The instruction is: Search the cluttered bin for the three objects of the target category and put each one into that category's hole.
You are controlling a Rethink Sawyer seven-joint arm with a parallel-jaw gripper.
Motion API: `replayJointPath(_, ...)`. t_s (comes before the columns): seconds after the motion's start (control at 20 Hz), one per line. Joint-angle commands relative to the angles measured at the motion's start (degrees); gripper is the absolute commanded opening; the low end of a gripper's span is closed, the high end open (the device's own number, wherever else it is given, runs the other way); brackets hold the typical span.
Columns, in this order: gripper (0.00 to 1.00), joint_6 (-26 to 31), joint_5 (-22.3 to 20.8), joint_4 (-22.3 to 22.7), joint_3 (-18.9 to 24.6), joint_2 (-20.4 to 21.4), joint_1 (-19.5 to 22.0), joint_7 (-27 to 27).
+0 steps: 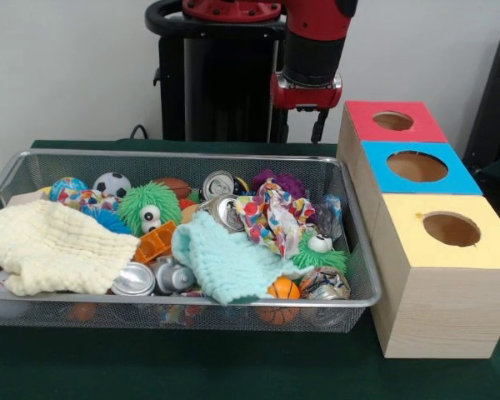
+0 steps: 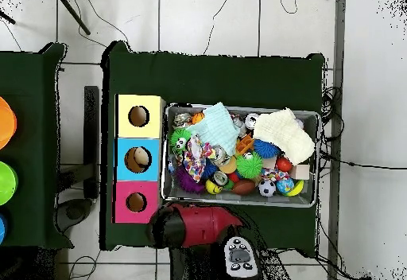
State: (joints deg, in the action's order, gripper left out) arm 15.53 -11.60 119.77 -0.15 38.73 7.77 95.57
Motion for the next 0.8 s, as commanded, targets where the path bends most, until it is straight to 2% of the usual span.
replayJointPath(0.05, 1.00, -5.06, -0.44, 3.08, 2.64, 0.17, -0.37, 9.34)
replayJointPath(0.45, 1.00, -6.86, -0.67, 4.99, 2.01, 0.59, -0.41, 9.20)
replayJointPath(0.8, 1.00, -3.54, -0.01, 0.33, 2.93, -0.29, 0.16, 6.68)
